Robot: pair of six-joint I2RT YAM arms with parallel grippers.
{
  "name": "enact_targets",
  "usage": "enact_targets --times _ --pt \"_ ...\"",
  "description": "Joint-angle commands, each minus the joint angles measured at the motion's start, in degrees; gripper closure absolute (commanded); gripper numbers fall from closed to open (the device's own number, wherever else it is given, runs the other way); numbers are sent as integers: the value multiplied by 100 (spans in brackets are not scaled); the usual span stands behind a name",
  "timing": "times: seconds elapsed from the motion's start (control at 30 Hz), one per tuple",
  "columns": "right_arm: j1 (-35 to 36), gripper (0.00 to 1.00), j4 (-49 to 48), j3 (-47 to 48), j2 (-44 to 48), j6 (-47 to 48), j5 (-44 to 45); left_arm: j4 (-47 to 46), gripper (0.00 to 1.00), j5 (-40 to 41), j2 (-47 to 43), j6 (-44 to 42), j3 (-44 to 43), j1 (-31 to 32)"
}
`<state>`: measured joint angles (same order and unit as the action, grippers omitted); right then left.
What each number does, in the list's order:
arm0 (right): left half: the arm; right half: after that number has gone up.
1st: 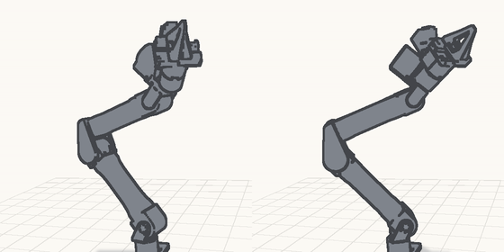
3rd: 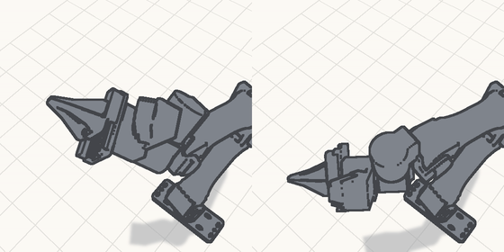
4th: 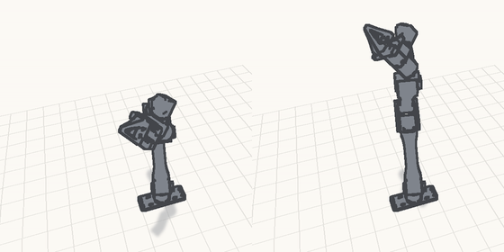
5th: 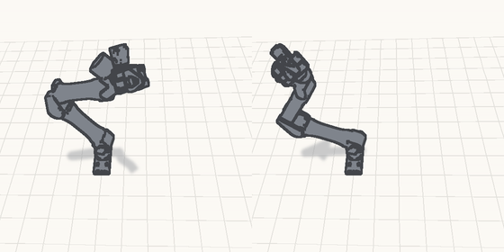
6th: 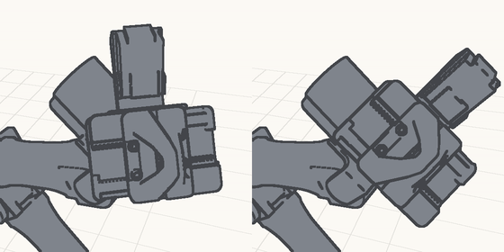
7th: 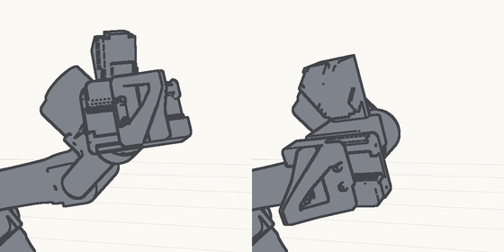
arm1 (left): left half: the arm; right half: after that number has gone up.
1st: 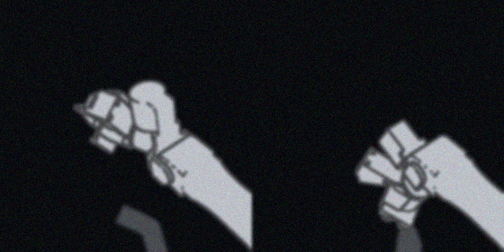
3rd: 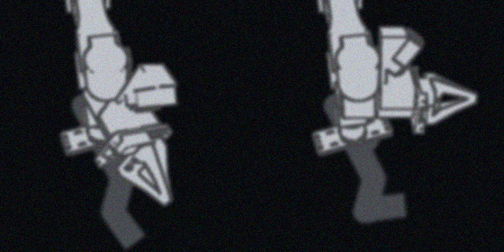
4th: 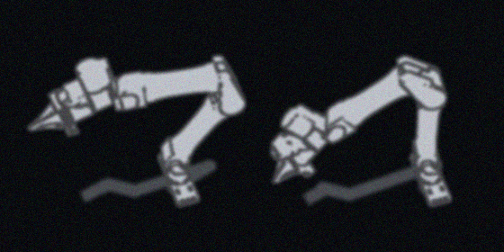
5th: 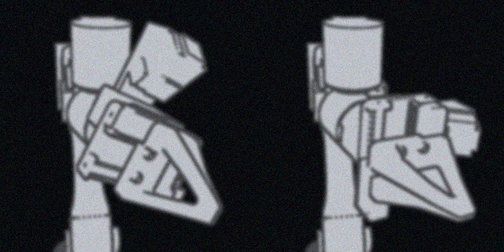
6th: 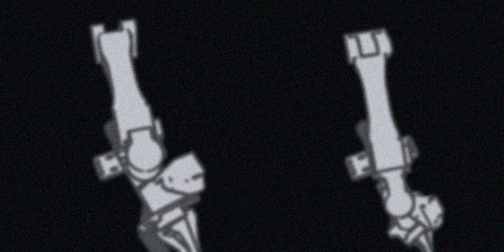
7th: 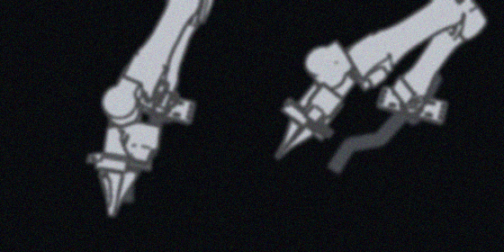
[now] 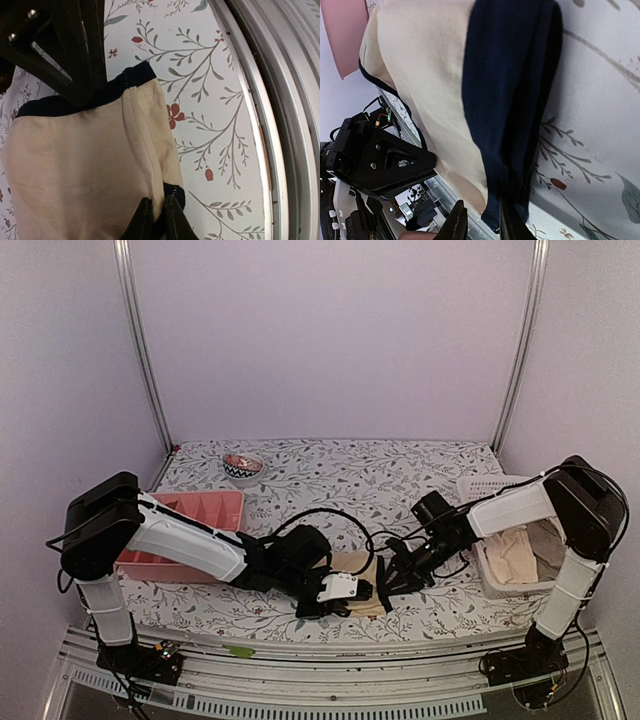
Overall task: Roll the underwear
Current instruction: Smooth out the underwear at the center of the board.
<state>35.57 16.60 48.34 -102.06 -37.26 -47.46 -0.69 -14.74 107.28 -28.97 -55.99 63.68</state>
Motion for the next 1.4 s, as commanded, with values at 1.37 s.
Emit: enact_targets --times 1.37 --pt "-6 100 295 -275 -63 478 54 69 100 -390 205 -231 -205 193"
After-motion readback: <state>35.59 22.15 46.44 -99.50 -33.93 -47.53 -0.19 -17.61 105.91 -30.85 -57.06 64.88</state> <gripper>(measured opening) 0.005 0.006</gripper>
